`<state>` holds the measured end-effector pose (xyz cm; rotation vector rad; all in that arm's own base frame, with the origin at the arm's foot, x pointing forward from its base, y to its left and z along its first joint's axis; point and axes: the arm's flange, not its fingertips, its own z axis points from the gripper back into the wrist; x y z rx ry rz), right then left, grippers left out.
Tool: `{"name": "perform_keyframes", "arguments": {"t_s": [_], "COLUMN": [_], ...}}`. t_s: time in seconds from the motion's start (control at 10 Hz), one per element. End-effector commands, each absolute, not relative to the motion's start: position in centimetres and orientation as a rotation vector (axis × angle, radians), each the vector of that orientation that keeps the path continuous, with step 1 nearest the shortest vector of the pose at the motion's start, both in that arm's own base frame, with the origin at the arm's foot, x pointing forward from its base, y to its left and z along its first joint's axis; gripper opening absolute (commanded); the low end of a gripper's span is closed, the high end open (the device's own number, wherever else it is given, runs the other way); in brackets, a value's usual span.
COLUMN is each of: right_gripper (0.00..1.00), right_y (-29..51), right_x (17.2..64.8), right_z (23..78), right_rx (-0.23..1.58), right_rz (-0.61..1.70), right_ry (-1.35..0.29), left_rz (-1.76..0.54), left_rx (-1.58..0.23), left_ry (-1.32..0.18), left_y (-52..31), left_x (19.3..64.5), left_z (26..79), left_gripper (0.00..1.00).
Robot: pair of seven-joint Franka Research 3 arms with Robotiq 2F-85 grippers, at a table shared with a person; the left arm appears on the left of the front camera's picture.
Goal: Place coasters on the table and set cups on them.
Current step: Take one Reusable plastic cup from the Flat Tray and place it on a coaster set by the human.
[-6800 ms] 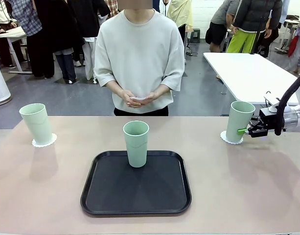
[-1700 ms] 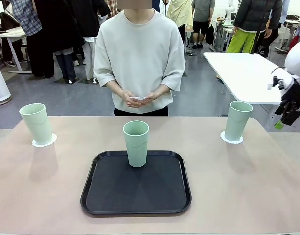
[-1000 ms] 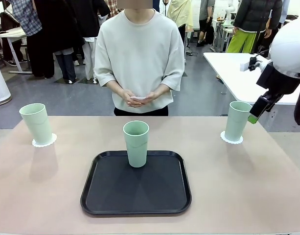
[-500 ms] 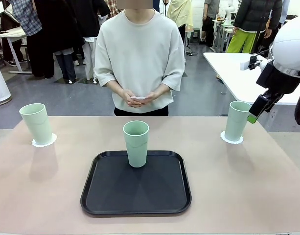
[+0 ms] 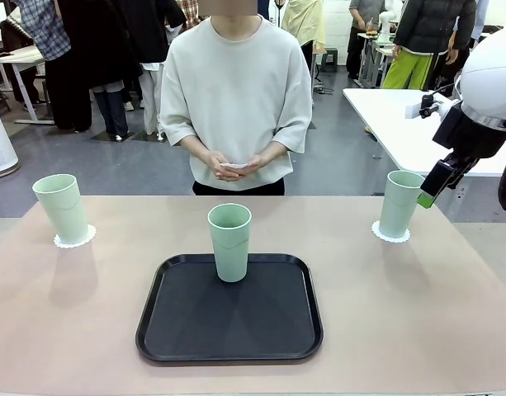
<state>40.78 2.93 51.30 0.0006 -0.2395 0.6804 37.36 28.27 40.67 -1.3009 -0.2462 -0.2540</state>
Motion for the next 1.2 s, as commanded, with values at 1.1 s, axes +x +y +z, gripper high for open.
{"name": "perform_keyframes", "arguments": {"t_s": [1.1], "right_gripper": [1.00], "right_y": [-20.3], "right_x": [35.3], "right_z": [47.4], "right_rx": [1.004], "right_rz": [0.174], "right_ry": [-0.199], "left_rz": [-0.239], "left_rx": [-1.297], "left_ry": [-0.241], "left_y": [28.5], "left_x": [37.3], "left_z": [41.0], "left_gripper": [1.00]}}
